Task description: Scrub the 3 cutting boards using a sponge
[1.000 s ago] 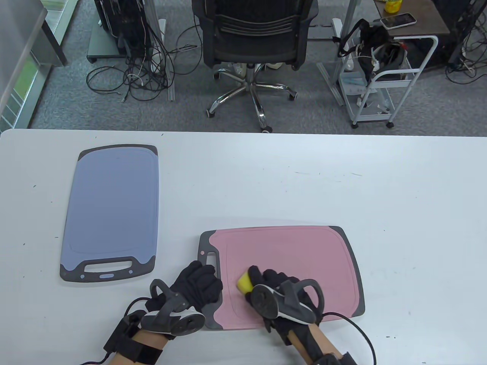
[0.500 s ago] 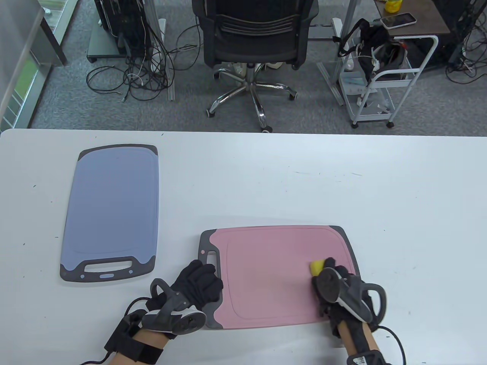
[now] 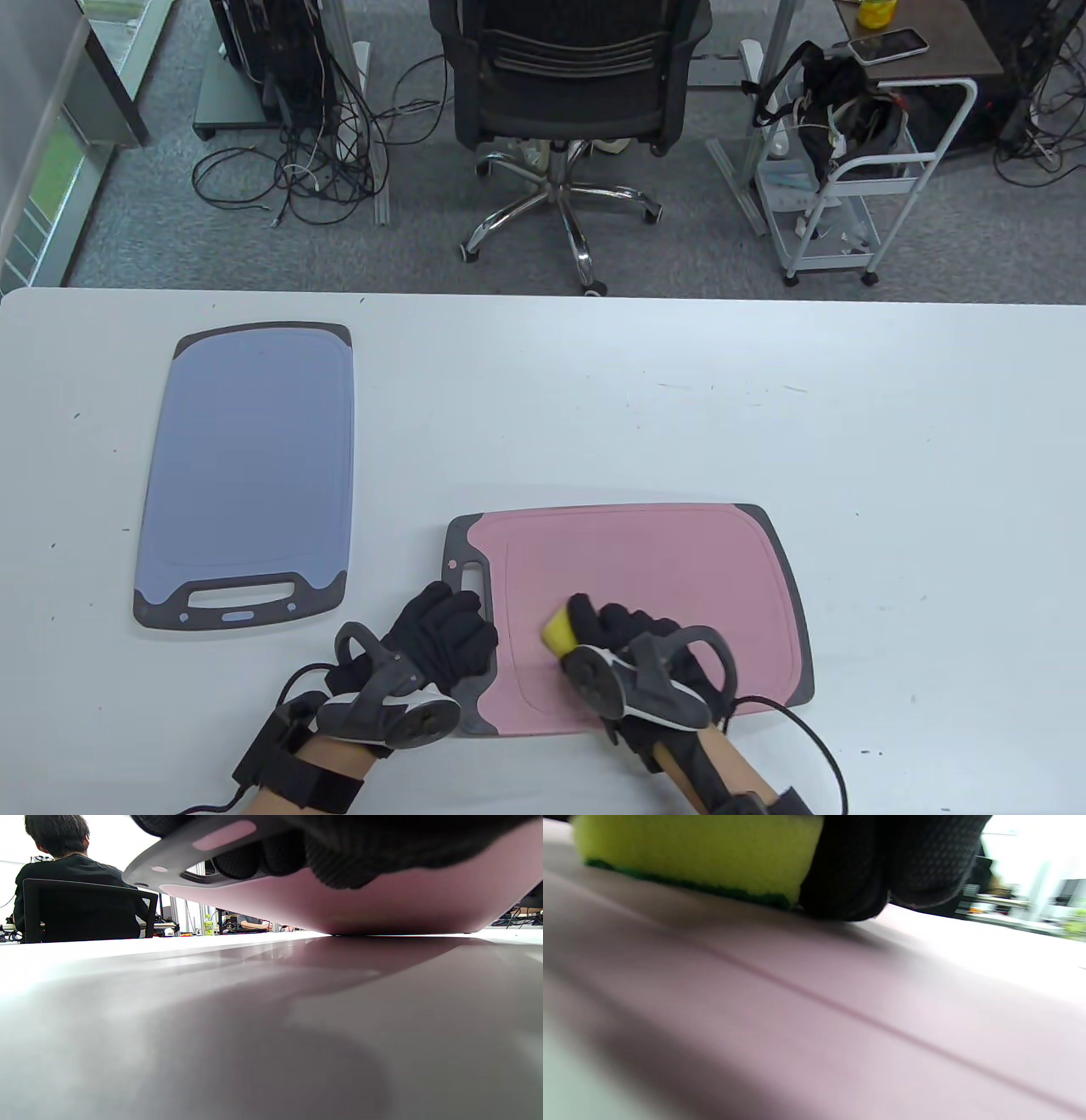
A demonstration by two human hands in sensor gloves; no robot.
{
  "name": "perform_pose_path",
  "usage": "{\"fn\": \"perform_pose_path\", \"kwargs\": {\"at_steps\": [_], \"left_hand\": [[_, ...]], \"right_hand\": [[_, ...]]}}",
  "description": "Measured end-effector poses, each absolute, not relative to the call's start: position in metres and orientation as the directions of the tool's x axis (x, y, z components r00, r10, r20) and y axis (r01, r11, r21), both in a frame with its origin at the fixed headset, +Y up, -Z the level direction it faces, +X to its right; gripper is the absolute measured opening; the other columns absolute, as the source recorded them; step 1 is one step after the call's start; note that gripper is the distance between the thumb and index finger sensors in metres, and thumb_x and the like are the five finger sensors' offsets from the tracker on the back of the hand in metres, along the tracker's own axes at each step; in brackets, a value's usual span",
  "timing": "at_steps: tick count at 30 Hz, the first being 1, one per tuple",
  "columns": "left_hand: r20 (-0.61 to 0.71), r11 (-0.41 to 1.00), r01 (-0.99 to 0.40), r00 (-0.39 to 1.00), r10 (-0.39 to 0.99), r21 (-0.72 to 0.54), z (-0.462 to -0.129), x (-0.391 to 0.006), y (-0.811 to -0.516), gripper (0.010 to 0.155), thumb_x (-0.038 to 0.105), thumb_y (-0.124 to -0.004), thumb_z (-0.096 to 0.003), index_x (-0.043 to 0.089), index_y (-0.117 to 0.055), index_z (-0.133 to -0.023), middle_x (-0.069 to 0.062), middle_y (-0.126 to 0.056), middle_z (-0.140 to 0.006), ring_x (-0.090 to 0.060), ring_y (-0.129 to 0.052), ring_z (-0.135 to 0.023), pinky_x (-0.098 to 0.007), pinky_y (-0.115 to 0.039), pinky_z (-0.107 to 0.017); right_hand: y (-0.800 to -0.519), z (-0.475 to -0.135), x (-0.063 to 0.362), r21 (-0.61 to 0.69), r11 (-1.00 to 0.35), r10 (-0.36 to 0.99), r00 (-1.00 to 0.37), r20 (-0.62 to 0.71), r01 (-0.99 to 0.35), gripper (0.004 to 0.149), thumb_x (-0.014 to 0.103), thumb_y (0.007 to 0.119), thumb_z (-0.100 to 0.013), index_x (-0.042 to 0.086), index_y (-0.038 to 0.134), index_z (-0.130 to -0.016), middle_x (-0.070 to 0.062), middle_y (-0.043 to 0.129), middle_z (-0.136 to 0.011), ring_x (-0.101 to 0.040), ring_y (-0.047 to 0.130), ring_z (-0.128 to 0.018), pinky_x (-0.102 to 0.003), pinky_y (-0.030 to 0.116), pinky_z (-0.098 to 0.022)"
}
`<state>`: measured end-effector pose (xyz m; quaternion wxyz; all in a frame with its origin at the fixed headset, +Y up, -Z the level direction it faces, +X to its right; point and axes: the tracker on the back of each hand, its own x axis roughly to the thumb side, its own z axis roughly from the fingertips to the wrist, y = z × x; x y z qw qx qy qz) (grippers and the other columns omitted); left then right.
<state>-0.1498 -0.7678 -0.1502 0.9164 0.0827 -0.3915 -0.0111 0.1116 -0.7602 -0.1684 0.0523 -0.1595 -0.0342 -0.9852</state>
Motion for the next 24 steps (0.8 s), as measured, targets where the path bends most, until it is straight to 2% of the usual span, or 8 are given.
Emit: {"fn": "perform_pose_path", "kwargs": {"at_steps": [5,9,11,12,16,19,21,24], "left_hand": [[0.717,0.986,-0.045,0.691,-0.086,0.161,-0.150,-0.150,-0.768,0.049,0.041,-0.080,-0.0590,0.027,-0.054,-0.098,0.004,-0.070,-0.098,-0.026,-0.068,-0.105,-0.058,-0.055,-0.078],[0.716,0.985,-0.058,0.694,-0.077,0.162,-0.150,-0.150,-0.768,0.049,0.041,-0.080,-0.0590,0.027,-0.054,-0.098,0.004,-0.070,-0.098,-0.026,-0.068,-0.105,-0.058,-0.055,-0.078],[0.715,0.986,-0.064,0.696,-0.068,0.156,-0.151,-0.150,-0.768,0.049,0.041,-0.080,-0.0588,0.027,-0.054,-0.098,0.004,-0.070,-0.098,-0.026,-0.068,-0.105,-0.058,-0.055,-0.078],[0.715,0.986,-0.067,0.697,-0.063,0.152,-0.152,-0.150,-0.768,0.048,0.041,-0.080,-0.0590,0.027,-0.055,-0.098,0.004,-0.070,-0.098,-0.026,-0.067,-0.105,-0.058,-0.054,-0.078],[0.715,0.985,-0.066,0.696,-0.069,0.159,-0.151,-0.150,-0.768,0.048,0.041,-0.080,-0.0589,0.027,-0.055,-0.098,0.004,-0.070,-0.098,-0.026,-0.068,-0.105,-0.058,-0.055,-0.078],[0.717,0.985,-0.068,0.694,-0.068,0.159,-0.151,-0.150,-0.768,0.048,0.041,-0.080,-0.0588,0.027,-0.056,-0.098,0.004,-0.071,-0.098,-0.026,-0.069,-0.105,-0.058,-0.056,-0.078],[0.723,0.983,-0.075,0.687,-0.069,0.165,-0.150,-0.151,-0.768,0.048,0.041,-0.081,-0.0588,0.027,-0.056,-0.098,0.004,-0.072,-0.097,-0.027,-0.069,-0.104,-0.058,-0.056,-0.078],[0.715,0.981,-0.086,0.696,-0.065,0.174,-0.149,-0.153,-0.768,0.047,0.040,-0.082,-0.0585,0.027,-0.058,-0.097,0.004,-0.072,-0.097,-0.026,-0.070,-0.104,-0.058,-0.057,-0.078]], "right_hand": [[-0.776,-0.170,0.235,0.118,-0.990,-0.088,-0.992,-0.086,0.077,0.069,0.053,0.065,-0.048,0.014,0.058,-0.104,-0.012,0.077,-0.081,-0.022,0.089,-0.054,-0.046,0.077,-0.048],[-0.779,-0.168,0.269,0.162,-0.986,-0.080,-0.976,-0.202,0.047,0.069,0.052,0.065,-0.048,0.011,0.058,-0.104,-0.013,0.078,-0.081,-0.023,0.089,-0.054,-0.046,0.078,-0.047],[-0.778,-0.170,0.254,0.136,-0.988,-0.100,-0.980,-0.170,0.077,0.069,0.050,0.067,-0.048,0.007,0.060,-0.103,-0.016,0.079,-0.079,-0.025,0.090,-0.053,-0.047,0.078,-0.047],[-0.776,-0.171,0.238,0.129,-0.985,-0.129,-0.987,-0.098,0.116,0.069,0.051,0.065,-0.049,0.008,0.060,-0.103,-0.015,0.079,-0.079,-0.023,0.090,-0.053,-0.046,0.078,-0.047],[-0.765,-0.171,0.152,0.081,-0.996,-0.008,-0.979,0.206,0.025,0.070,0.052,0.067,-0.048,0.009,0.060,-0.103,-0.015,0.078,-0.079,-0.022,0.089,-0.053,-0.046,0.078,-0.047],[-0.753,-0.154,0.061,0.045,-0.998,-0.024,-0.876,0.482,0.052,0.071,0.054,0.066,-0.048,0.011,0.058,-0.103,-0.014,0.077,-0.079,-0.021,0.088,-0.054,-0.046,0.077,-0.049],[-0.748,-0.143,0.025,0.005,-0.998,-0.041,-0.798,0.601,0.055,0.071,0.055,0.064,-0.048,0.013,0.057,-0.104,-0.012,0.076,-0.081,-0.020,0.088,-0.055,-0.044,0.078,-0.050],[-0.746,-0.141,0.016,-0.021,-0.997,-0.074,-0.804,0.590,0.076,0.071,0.056,0.064,-0.047,0.012,0.058,-0.103,-0.010,0.078,-0.079,-0.018,0.088,-0.054,-0.044,0.079,-0.049]]}}
